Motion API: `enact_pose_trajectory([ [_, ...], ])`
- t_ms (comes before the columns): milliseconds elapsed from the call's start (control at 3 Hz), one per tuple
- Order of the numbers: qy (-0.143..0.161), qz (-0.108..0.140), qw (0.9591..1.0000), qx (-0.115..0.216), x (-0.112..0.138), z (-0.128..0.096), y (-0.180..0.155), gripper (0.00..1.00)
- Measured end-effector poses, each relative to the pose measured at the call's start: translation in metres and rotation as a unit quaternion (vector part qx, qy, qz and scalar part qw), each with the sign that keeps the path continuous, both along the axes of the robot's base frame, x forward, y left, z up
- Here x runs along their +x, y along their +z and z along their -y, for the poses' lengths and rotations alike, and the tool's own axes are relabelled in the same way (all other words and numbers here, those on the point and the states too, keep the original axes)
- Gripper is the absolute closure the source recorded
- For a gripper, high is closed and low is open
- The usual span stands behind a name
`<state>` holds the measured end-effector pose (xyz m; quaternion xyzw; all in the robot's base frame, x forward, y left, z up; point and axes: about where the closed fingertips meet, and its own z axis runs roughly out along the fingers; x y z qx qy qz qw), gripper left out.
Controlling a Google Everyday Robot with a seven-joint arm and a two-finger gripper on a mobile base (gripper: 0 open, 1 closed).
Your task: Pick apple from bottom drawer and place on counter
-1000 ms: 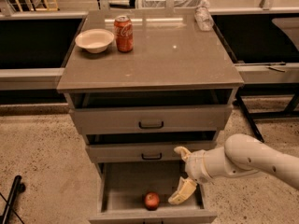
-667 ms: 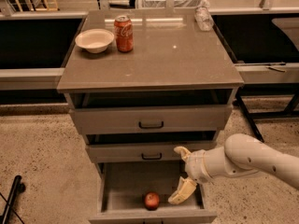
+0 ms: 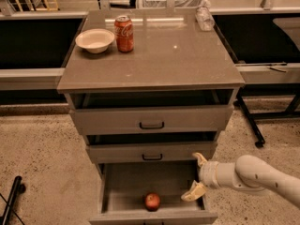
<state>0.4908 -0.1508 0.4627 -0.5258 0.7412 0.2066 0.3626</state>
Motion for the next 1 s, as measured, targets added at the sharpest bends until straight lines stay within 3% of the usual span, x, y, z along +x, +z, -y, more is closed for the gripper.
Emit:
enact_pose_trajectory([
  [333,-0.005,0.001,0.9994,0.034,0.015,0.030,-0.056,0.00],
  [667,0.003,-0.017,0.9978,0.064,0.012,0.024,-0.078,0.00],
  [1000,0.049,-0.029,0.9973,0.047,0.013,0.009,-0.100,0.00],
])
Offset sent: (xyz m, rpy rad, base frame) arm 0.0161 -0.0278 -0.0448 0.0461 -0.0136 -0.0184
